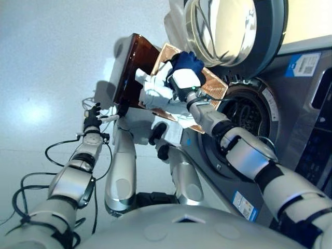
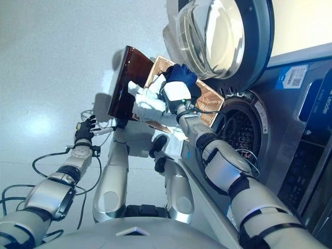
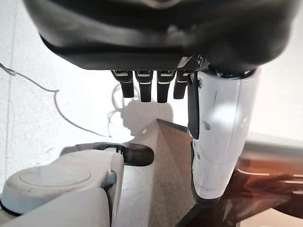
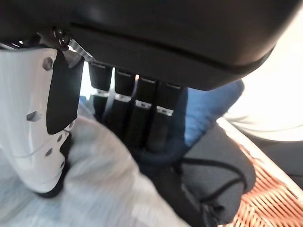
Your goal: Pick up the clothes and place them into the washing machine
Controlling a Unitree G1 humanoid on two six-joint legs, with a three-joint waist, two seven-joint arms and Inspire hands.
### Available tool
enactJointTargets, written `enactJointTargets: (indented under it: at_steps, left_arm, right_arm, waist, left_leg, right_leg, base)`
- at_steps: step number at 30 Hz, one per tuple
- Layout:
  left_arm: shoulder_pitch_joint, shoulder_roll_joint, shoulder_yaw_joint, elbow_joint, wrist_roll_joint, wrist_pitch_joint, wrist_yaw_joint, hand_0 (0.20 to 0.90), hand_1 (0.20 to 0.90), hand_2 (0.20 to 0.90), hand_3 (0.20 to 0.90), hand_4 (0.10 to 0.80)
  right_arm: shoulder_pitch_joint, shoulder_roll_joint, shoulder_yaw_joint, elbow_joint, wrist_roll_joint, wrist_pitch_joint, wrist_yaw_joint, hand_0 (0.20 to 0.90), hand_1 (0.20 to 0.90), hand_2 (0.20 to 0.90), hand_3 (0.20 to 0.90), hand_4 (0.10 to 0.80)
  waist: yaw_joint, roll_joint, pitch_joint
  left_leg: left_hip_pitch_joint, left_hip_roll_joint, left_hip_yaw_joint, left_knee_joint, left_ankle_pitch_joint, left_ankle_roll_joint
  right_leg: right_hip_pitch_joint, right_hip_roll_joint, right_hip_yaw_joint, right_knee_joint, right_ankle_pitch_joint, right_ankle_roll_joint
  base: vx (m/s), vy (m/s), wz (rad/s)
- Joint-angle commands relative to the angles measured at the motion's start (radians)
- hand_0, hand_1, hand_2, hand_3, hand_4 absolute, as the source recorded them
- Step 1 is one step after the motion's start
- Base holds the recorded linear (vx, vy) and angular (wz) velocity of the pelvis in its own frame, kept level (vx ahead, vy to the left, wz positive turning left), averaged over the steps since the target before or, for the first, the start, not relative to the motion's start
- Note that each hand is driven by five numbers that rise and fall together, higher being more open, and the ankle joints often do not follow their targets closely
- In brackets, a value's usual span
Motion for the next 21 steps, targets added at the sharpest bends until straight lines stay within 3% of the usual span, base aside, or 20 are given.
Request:
enactJointTargets:
  at_steps: [1, 21]
  left_arm:
    - [-0.023, -0.011, 0.0, 0.004, 0.015, -0.028, 0.031, 0.9, 0.9, 0.9, 0.9, 0.8]
    - [0.023, -0.04, 0.017, 0.027, 0.036, -0.026, 0.022, 0.9, 0.9, 0.9, 0.9, 0.8]
  right_arm:
    - [0.037, 0.023, -0.029, 0.001, -0.003, -0.021, 0.012, 0.2, 0.2, 0.2, 0.2, 0.3]
    - [0.085, -0.032, -0.1, 0.003, 0.045, -0.023, 0.001, 0.2, 0.2, 0.2, 0.2, 0.3]
  waist:
    - [0.002, 0.021, 0.02]
    - [-0.032, 0.017, -0.057]
  left_leg:
    - [0.024, -0.032, 0.06, 0.038, -0.084, 0.007]
    - [0.161, -0.031, 0.114, -0.024, -0.09, 0.017]
  right_leg:
    - [-0.042, 0.002, 0.05, 0.041, 0.047, 0.05]
    - [0.079, -0.001, 0.113, -0.052, 0.084, 0.057]
  base:
    - [0.0, 0.0, 0.0]
    - [0.025, 0.011, -0.05]
